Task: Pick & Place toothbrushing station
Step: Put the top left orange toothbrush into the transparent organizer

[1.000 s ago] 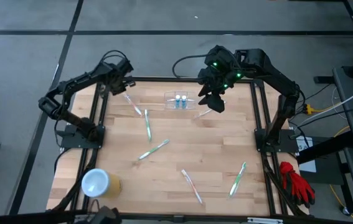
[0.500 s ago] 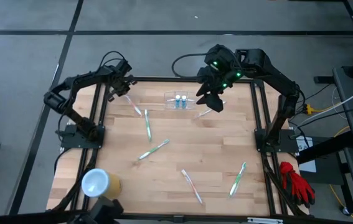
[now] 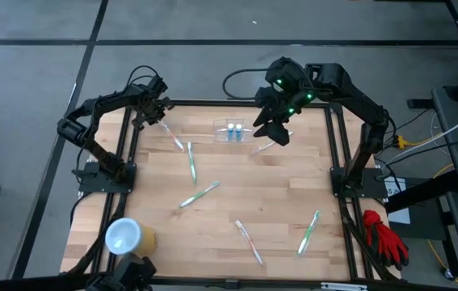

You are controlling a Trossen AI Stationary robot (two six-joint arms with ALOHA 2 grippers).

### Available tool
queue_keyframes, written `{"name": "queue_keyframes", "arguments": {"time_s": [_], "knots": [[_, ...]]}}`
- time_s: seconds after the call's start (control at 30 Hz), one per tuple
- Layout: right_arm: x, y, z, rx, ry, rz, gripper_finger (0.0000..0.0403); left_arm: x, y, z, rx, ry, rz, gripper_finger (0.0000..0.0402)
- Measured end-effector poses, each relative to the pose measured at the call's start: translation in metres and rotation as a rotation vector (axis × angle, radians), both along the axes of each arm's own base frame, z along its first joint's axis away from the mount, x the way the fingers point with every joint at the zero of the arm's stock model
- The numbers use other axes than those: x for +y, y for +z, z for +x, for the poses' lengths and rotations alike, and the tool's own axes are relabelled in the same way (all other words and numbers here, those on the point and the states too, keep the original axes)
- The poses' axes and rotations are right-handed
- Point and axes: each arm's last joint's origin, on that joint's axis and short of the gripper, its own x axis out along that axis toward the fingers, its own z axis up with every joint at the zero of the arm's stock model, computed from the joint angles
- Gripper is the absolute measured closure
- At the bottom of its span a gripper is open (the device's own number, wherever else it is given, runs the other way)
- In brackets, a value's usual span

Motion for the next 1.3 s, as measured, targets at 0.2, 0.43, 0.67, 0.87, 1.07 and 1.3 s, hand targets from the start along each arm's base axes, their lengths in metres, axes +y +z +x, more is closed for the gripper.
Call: {"name": "queue_keyframes", "arguments": {"time_s": [0.2,0.43,0.67,0.87,1.07,1.3], "knots": [[0.0,0.001,0.002,-0.022,-0.002,-0.001,0.0209,-0.001,-0.002,0.005,0.001,-0.032,0.0,0.0322],[0.0,0.002,0.002,-0.023,-0.008,0.003,0.0209,0.0,-0.017,0.016,-0.004,-0.046,-0.043,0.0268],[0.0,0.002,0.002,-0.021,-0.015,0.01,0.0209,0.0,-0.023,0.021,0.025,0.0,-0.034,0.0262],[0.0,0.002,0.002,-0.021,-0.016,0.01,0.0209,0.0,-0.023,0.021,0.039,-0.014,-0.026,0.0296],[-0.001,0.002,0.002,-0.024,-0.021,0.013,0.0209,0.0,-0.023,0.021,0.044,-0.026,-0.024,0.0352],[-0.001,0.002,0.003,-0.032,-0.029,0.017,0.0209,-0.001,-0.023,0.023,0.032,-0.053,-0.032,0.0398]]}}
